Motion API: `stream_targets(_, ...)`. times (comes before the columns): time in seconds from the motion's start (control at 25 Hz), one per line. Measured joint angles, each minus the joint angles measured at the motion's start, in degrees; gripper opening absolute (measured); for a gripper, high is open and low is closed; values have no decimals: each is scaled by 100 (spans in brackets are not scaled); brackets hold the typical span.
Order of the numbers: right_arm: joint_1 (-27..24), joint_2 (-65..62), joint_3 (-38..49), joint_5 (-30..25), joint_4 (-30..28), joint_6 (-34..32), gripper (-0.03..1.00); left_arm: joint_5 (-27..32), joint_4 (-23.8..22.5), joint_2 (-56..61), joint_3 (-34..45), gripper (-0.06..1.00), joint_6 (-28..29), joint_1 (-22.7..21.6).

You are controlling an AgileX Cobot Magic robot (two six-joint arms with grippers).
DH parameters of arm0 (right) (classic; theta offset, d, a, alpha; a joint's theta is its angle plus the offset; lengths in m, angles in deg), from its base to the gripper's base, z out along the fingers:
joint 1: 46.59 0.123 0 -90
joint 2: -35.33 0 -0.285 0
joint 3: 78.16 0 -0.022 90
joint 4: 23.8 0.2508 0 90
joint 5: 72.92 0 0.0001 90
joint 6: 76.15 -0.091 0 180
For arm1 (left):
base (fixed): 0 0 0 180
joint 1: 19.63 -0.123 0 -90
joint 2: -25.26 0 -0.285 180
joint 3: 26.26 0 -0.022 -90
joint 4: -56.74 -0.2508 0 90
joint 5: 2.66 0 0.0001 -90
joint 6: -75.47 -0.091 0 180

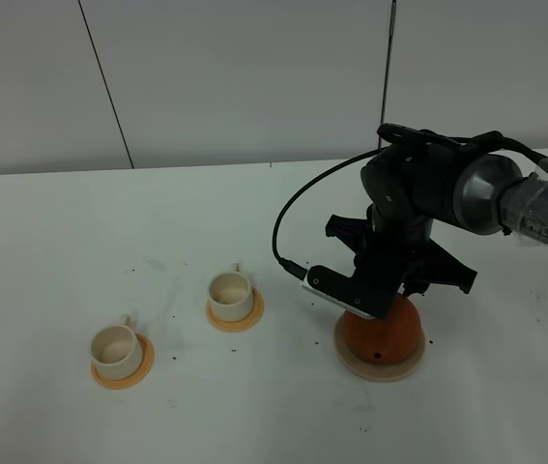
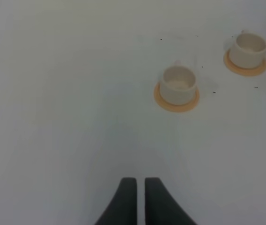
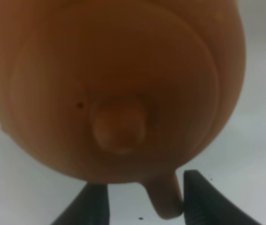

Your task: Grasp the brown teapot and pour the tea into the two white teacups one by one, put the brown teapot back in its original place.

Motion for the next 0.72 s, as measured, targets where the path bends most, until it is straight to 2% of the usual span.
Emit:
stream_targets(0.2,-88,0,0,-176,119,0,36,0,0,0,0,10,0,0)
stream_targets(0.72,-118,0,0,-159,281,2,33,0,0,0,0,10,0,0)
